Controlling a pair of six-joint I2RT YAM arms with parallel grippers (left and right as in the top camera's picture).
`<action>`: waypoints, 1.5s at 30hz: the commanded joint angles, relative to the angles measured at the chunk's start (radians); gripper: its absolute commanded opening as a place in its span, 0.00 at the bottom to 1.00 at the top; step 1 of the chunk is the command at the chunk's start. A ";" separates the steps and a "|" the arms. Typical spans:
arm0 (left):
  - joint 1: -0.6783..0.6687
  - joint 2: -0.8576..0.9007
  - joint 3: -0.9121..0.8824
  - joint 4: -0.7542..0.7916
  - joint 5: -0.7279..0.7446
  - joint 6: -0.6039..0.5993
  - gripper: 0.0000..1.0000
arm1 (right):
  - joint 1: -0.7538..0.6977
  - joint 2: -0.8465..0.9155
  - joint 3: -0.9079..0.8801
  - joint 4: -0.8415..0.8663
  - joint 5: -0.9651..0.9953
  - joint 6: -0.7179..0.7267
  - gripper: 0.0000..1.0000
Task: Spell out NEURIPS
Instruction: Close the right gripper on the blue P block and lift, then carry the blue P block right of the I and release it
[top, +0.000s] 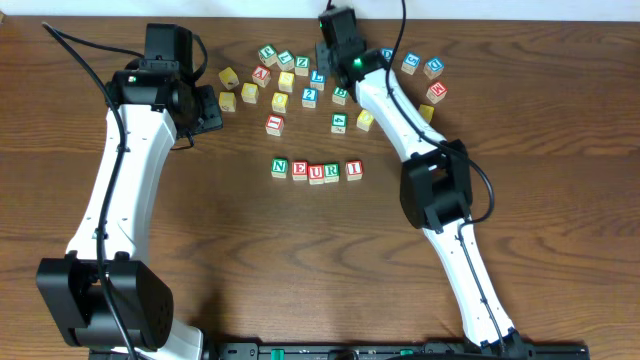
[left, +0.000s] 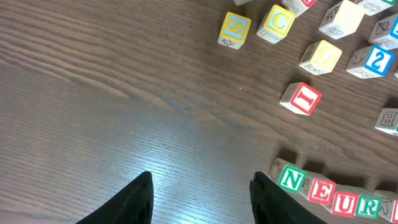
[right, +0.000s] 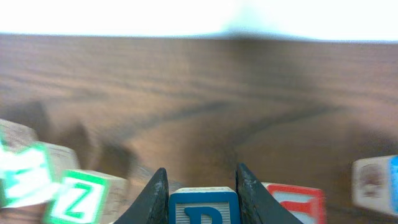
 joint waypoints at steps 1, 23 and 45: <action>0.002 0.011 0.006 -0.006 -0.005 0.016 0.50 | -0.004 -0.177 0.000 -0.051 0.016 -0.007 0.20; 0.002 0.011 0.006 0.026 -0.005 0.016 0.50 | -0.005 -0.594 -0.020 -1.040 -0.013 0.039 0.18; 0.002 0.011 0.006 0.032 -0.005 0.016 0.50 | 0.013 -0.570 -0.770 -0.478 -0.051 0.074 0.13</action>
